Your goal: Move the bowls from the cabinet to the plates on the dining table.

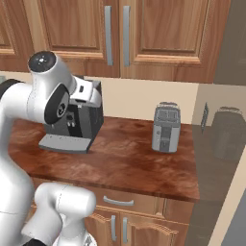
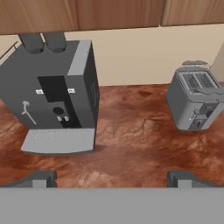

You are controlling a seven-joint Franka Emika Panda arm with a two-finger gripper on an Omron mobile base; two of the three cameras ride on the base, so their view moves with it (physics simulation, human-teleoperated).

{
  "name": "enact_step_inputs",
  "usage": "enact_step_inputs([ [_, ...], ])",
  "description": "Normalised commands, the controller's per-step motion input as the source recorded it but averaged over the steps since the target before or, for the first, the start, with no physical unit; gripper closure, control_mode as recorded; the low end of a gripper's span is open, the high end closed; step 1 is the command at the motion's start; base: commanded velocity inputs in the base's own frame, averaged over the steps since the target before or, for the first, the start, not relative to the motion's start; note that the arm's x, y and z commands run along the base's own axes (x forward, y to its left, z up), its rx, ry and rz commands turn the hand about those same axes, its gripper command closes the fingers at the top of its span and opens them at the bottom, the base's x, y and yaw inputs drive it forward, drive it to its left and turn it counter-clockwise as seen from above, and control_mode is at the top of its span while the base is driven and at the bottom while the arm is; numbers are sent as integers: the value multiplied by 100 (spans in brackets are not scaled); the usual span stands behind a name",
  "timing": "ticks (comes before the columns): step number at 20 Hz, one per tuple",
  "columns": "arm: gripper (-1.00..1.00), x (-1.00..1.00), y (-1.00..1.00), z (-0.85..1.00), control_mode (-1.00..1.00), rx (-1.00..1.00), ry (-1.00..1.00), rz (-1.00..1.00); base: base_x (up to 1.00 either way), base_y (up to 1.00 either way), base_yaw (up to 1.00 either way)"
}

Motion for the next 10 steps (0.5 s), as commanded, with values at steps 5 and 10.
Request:
enact_step_inputs([
  [5,-100,0,0,34,-100,0,0,0,0,0,0],
  [10,-100,0,0,31,-100,0,0,0,0,0,0],
])
